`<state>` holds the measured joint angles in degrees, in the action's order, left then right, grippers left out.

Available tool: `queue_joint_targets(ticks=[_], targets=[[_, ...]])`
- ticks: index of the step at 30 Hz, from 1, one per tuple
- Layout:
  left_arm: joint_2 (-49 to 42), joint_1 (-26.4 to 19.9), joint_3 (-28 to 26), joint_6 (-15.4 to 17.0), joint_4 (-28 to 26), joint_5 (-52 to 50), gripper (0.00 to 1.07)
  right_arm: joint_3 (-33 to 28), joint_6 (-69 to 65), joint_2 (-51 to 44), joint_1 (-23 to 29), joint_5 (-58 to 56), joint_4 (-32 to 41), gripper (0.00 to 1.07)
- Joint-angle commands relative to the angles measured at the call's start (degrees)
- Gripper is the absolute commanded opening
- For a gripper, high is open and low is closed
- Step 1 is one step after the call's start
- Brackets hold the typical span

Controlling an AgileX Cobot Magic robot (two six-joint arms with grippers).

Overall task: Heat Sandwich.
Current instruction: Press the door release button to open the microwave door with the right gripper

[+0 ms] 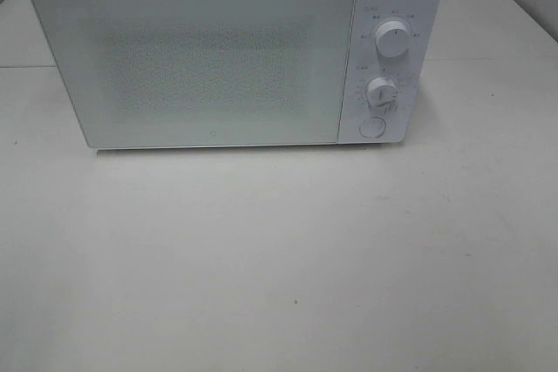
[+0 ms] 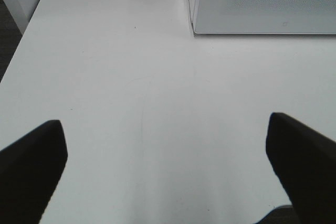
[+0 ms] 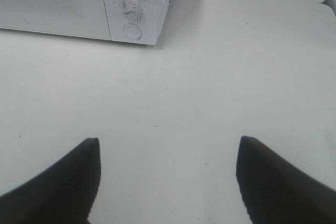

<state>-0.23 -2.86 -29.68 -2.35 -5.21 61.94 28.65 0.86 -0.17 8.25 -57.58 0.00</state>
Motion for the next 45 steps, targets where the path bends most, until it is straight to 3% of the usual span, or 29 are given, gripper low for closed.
queue_joint_targets(ticks=[1, 25, 45], targets=[[-1.0, -0.1, 0.1, 0.2, 0.1, -0.6, 0.98, -0.3, -0.5, -1.7, -0.3, 0.5, -0.9, 0.71], [-1.0, -0.1, 0.1, 0.2, 0.1, -0.6, 0.98, 1.3, -0.5, 0.0, -0.2, 5.6, 0.4, 0.71], [-1.0, -0.1, 0.1, 0.2, 0.1, -0.6, 0.98, 1.0, -0.5, 22.5, -0.2, 31.6, 0.4, 0.71]])
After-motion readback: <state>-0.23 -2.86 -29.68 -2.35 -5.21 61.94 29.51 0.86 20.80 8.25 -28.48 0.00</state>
